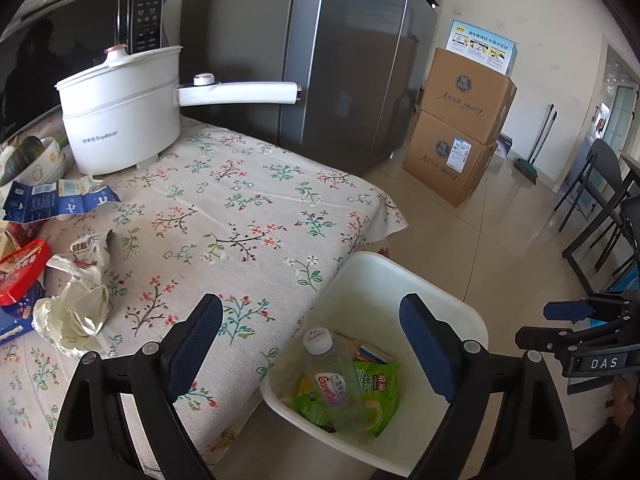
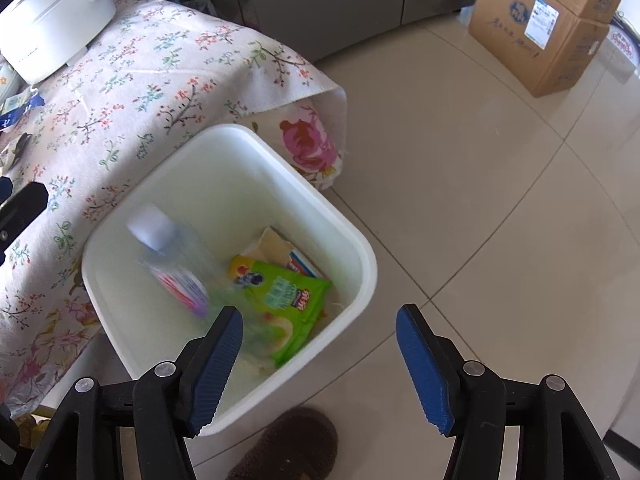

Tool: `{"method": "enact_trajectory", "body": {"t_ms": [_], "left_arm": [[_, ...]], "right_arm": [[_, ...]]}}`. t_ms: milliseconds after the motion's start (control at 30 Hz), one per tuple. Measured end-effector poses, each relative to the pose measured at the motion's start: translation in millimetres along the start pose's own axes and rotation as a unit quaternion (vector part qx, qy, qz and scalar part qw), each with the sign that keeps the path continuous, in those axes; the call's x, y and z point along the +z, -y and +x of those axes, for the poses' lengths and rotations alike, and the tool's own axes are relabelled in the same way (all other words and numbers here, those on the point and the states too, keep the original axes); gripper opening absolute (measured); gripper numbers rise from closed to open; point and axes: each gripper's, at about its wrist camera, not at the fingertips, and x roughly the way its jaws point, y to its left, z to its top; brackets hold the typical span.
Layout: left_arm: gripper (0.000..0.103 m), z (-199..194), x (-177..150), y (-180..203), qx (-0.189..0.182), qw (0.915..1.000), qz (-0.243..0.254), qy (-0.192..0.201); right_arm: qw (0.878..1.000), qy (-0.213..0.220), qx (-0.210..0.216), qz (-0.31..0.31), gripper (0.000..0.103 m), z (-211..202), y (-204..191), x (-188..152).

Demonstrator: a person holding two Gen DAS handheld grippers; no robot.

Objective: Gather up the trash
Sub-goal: 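Move both tools back over the table toward the tissue and red lid, then grasp the crumpled tissue with the right gripper while the left grasps the red noodle lid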

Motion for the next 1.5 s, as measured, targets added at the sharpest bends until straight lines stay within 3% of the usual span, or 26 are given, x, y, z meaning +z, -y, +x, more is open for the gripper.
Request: {"method": "enact_trajectory", "body": {"t_ms": [367,667,867,1167,1233,1300,1433,1500], "left_arm": [[0.092,-43,-3,-70,0.067,0.9972,-0.031,-0.012],[0.092,-76,-17,-158,0.131,0.9873,-0.084,-0.032],[0.092,-97,-24,-216,0.150,0.9766,-0.147,-0.045],[0.091,-114,-11,-278,0.167,0.9663,-0.188,-0.056],[0.088,-112,-7,-293,0.159,0.9639,-0.206,-0.057],[0.076,-107,-3,-308,0.153,0.9611,-0.222,-0.060],[0.066,-93,-1,-333,0.138,0.9547,-0.260,-0.045],[0.057,-80,-2,-341,0.137,0.9501,-0.275,-0.055]], "right_arm": [[1.000,0.016,0.002,-0.027,0.077,-9,-47,17],[0.997,0.028,0.016,-0.073,0.080,-12,-117,38],[0.993,0.030,0.028,-0.110,0.081,-9,-174,47],[0.987,0.026,0.060,-0.144,0.081,0,-254,61],[0.987,0.019,0.072,-0.145,0.081,6,-269,65],[0.986,0.009,0.083,-0.144,0.081,12,-283,68],[0.985,-0.007,0.101,-0.140,0.081,24,-304,75],[0.985,-0.011,0.105,-0.136,0.081,29,-313,79]]}}
